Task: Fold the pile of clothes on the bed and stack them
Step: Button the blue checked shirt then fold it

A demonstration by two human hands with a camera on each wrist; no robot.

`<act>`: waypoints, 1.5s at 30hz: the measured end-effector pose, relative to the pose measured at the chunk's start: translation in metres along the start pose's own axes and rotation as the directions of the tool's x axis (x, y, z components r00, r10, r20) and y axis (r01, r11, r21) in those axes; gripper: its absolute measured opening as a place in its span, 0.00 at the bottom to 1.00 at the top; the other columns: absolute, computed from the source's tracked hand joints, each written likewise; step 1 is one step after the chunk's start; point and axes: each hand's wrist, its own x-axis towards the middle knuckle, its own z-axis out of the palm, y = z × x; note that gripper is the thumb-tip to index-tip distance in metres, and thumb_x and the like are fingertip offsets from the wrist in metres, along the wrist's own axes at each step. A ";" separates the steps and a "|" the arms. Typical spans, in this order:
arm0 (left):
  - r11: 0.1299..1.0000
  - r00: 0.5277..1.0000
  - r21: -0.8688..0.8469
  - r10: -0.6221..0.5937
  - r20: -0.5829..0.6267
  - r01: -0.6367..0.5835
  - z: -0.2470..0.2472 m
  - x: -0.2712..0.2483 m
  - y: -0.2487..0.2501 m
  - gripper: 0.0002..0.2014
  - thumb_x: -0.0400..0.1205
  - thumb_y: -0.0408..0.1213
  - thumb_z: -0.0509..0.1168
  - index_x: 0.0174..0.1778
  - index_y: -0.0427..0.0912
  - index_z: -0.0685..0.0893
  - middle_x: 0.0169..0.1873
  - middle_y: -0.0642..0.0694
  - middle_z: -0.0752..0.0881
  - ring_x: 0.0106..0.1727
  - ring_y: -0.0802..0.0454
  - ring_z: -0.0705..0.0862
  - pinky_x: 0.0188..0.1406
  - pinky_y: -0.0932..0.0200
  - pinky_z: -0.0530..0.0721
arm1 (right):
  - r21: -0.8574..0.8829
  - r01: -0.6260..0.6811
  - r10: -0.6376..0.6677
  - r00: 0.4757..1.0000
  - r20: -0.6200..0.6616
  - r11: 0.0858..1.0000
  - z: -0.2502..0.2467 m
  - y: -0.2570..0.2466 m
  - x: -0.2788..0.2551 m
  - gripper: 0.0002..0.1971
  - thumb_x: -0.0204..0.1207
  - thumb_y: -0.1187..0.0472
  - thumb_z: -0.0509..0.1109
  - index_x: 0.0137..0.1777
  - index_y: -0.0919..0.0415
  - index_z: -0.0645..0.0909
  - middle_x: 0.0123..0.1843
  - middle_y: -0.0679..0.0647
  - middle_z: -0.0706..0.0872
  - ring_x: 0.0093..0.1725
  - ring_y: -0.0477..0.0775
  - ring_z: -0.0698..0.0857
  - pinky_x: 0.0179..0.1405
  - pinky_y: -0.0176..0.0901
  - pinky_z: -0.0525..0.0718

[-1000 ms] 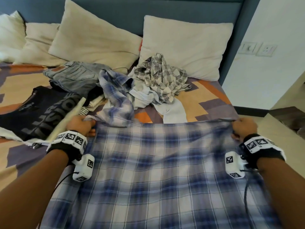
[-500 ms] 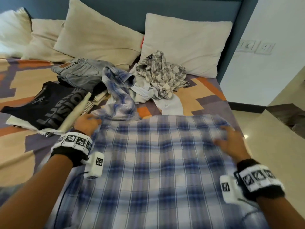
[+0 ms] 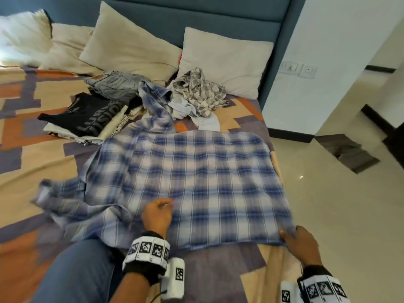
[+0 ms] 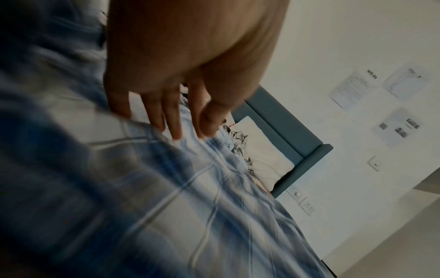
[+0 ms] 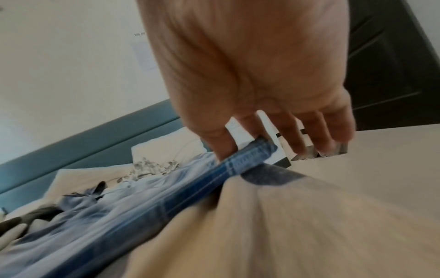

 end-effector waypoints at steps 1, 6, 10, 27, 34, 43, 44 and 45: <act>0.999 0.994 -0.035 -0.033 -0.100 0.029 -0.006 -0.013 -0.003 0.06 0.77 0.29 0.72 0.47 0.43 0.91 0.44 0.42 0.90 0.52 0.40 0.87 0.61 0.46 0.84 | -0.014 -0.007 0.006 0.996 -0.085 1.000 0.000 -0.001 -0.013 0.33 0.72 0.38 0.72 0.67 0.64 0.77 0.61 0.71 0.83 0.59 0.72 0.83 0.58 0.61 0.81; 0.934 0.941 -0.333 -0.223 -0.256 0.131 -0.044 -0.054 -0.016 0.05 0.79 0.26 0.67 0.45 0.39 0.85 0.41 0.37 0.87 0.43 0.38 0.87 0.49 0.48 0.86 | -0.077 0.344 -0.352 0.904 -0.243 0.936 0.014 -0.033 -0.067 0.27 0.70 0.45 0.79 0.67 0.56 0.82 0.66 0.63 0.81 0.65 0.71 0.77 0.62 0.63 0.74; 0.741 0.888 -0.566 -0.460 -0.033 0.362 -0.063 -0.068 -0.018 0.11 0.82 0.30 0.65 0.32 0.36 0.78 0.20 0.42 0.80 0.17 0.49 0.77 0.17 0.64 0.76 | -0.279 0.675 -0.630 0.738 0.242 0.683 0.034 -0.066 -0.092 0.32 0.68 0.38 0.77 0.73 0.37 0.73 0.75 0.44 0.70 0.77 0.56 0.65 0.72 0.59 0.62; 0.587 0.964 0.783 -0.260 -0.061 0.207 -0.040 -0.090 0.001 0.31 0.77 0.45 0.72 0.75 0.45 0.68 0.76 0.29 0.56 0.78 0.31 0.57 0.75 0.36 0.63 | -0.306 0.560 -0.548 0.826 0.131 0.770 0.024 -0.054 -0.059 0.17 0.72 0.53 0.78 0.60 0.43 0.80 0.63 0.51 0.78 0.67 0.60 0.73 0.67 0.67 0.70; 0.462 0.996 0.885 0.045 -0.077 0.048 -0.056 -0.078 0.005 0.11 0.84 0.38 0.59 0.59 0.45 0.83 0.70 0.37 0.76 0.75 0.35 0.68 0.74 0.32 0.60 | -0.382 0.433 -0.479 0.877 -0.028 0.816 -0.004 -0.044 -0.049 0.09 0.78 0.60 0.68 0.55 0.46 0.80 0.60 0.49 0.82 0.65 0.56 0.75 0.60 0.55 0.65; 0.510 0.953 0.806 0.200 0.229 -0.301 -0.109 -0.040 0.050 0.11 0.79 0.50 0.71 0.47 0.47 0.88 0.47 0.41 0.88 0.53 0.39 0.86 0.43 0.53 0.79 | -0.115 0.346 -0.364 0.891 -0.271 0.931 -0.043 -0.024 -0.010 0.10 0.79 0.68 0.66 0.56 0.59 0.84 0.47 0.63 0.88 0.54 0.70 0.85 0.58 0.56 0.68; 0.451 0.955 0.842 0.114 0.275 -0.296 -0.111 -0.034 0.052 0.14 0.78 0.55 0.70 0.46 0.47 0.88 0.47 0.41 0.88 0.54 0.39 0.85 0.45 0.52 0.79 | -0.093 0.357 -0.369 0.890 -0.269 0.929 -0.043 -0.023 -0.005 0.08 0.80 0.66 0.67 0.55 0.59 0.84 0.47 0.64 0.89 0.53 0.71 0.85 0.57 0.58 0.70; 0.417 0.953 0.863 0.032 0.301 -0.287 -0.111 -0.027 0.053 0.17 0.79 0.57 0.69 0.47 0.45 0.88 0.49 0.40 0.88 0.55 0.39 0.85 0.48 0.52 0.80 | -0.056 0.374 -0.374 0.885 -0.278 0.926 -0.042 -0.021 0.000 0.06 0.80 0.63 0.68 0.54 0.61 0.84 0.47 0.65 0.89 0.52 0.72 0.85 0.56 0.59 0.73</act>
